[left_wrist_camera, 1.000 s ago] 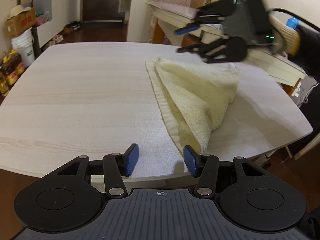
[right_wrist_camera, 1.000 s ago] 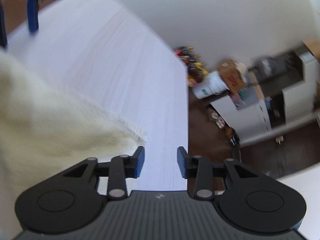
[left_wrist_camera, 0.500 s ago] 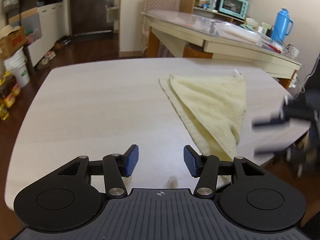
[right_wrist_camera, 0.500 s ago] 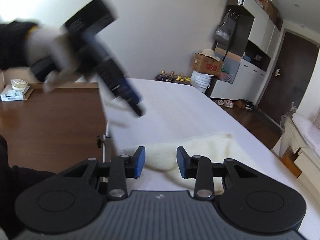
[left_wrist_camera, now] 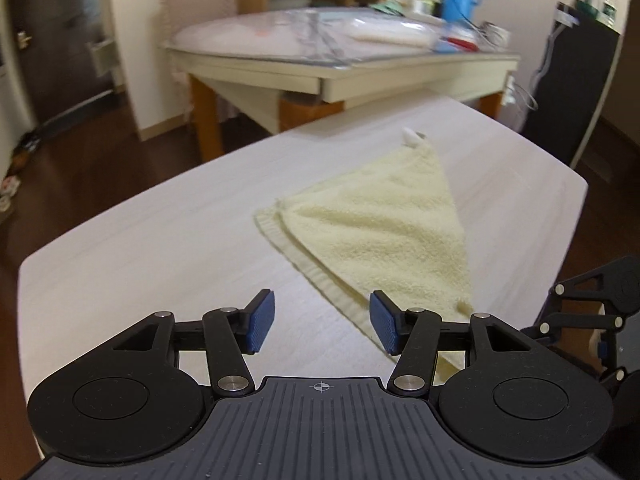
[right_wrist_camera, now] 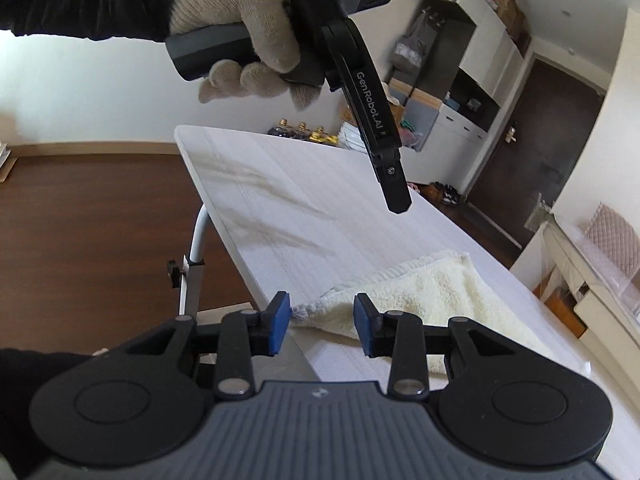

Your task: Fold towel

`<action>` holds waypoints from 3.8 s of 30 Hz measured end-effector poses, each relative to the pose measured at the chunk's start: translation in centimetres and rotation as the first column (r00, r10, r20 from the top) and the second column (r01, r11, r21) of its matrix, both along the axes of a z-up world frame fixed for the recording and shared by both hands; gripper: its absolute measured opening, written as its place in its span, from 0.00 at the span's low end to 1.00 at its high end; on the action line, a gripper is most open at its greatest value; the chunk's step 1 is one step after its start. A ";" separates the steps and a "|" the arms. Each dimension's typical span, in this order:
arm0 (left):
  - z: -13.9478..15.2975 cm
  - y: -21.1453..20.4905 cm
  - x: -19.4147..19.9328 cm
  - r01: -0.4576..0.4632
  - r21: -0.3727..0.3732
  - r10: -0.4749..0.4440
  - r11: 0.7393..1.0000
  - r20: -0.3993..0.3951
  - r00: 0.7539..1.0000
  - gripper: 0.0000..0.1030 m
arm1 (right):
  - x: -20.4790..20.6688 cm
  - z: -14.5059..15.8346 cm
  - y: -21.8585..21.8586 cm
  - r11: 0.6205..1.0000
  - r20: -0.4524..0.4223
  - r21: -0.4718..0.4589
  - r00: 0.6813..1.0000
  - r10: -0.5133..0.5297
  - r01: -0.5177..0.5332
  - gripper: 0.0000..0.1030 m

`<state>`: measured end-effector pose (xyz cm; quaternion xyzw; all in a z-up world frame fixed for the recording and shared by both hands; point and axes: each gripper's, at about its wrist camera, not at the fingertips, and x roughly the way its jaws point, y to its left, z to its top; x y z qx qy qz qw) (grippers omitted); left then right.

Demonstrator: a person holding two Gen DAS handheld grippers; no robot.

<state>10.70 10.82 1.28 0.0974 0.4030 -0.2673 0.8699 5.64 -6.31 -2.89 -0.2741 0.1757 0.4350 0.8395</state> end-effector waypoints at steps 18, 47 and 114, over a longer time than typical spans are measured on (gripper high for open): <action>-0.7 0.6 0.8 0.054 0.065 -0.053 0.996 -0.013 0.998 0.57 | -0.3 -0.1 -2.3 0.967 -0.278 0.215 0.957 -0.077 0.140 0.17; -4.1 -3.1 8.3 0.083 0.146 -0.076 0.986 -0.054 0.996 0.57 | -1.7 0.9 -8.5 0.820 -0.397 0.358 0.868 -0.299 0.446 0.36; -3.0 -1.3 9.8 -0.014 0.029 0.013 0.999 0.022 1.000 0.06 | 17.4 -1.1 -13.0 0.748 -0.116 -0.055 0.740 -0.662 0.661 0.47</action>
